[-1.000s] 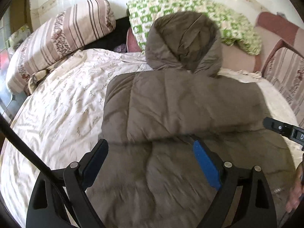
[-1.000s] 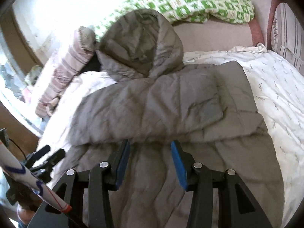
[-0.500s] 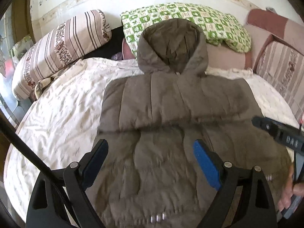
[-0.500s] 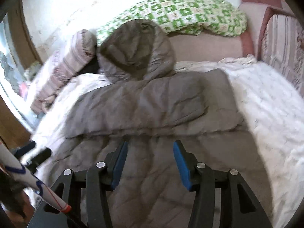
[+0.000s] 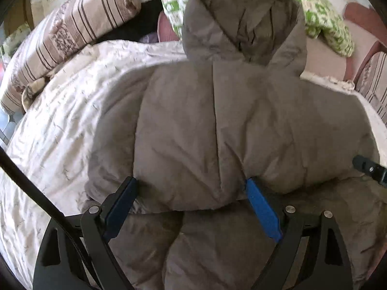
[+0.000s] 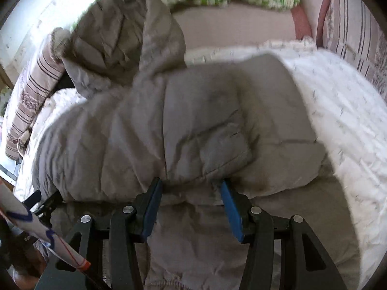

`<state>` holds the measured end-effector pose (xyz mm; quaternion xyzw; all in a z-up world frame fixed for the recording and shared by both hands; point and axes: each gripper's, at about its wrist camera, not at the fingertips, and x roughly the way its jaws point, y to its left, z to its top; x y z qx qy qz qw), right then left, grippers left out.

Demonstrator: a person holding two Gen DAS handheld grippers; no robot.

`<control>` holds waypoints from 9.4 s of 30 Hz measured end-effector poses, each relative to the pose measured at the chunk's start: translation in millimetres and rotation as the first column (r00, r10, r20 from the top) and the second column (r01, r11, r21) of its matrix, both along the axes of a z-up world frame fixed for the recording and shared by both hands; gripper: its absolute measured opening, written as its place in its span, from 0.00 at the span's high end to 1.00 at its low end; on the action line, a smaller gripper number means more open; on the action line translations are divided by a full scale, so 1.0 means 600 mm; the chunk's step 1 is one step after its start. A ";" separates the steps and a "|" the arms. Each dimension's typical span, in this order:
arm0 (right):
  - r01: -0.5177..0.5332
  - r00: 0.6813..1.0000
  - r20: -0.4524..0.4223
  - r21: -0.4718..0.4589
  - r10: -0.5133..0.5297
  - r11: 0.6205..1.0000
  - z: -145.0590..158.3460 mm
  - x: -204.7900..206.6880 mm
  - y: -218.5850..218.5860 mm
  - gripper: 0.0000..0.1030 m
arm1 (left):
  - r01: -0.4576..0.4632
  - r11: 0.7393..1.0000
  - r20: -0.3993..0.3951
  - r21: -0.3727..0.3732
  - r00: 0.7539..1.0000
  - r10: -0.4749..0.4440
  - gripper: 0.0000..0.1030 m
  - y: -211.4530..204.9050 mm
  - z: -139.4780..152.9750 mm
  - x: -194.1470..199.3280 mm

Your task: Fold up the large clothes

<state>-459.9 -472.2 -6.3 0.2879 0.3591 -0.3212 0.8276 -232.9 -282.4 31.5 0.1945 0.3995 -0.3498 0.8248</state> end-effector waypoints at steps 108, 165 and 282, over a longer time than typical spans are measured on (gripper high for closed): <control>-0.138 0.961 -0.270 -0.273 0.062 0.952 -0.052 0.071 0.108 0.29 | -0.001 1.000 0.075 -0.021 0.997 0.002 0.09 0.000 0.001 -0.046; 0.123 0.970 0.193 0.150 -0.151 0.981 0.324 0.298 -0.156 0.21 | -0.120 0.980 0.054 -0.157 0.990 0.130 0.09 0.044 0.067 0.034; -0.148 0.987 0.044 -0.154 0.156 0.977 0.047 0.075 0.051 0.61 | 0.008 0.995 0.107 -0.100 0.994 0.003 0.05 -0.042 0.023 0.009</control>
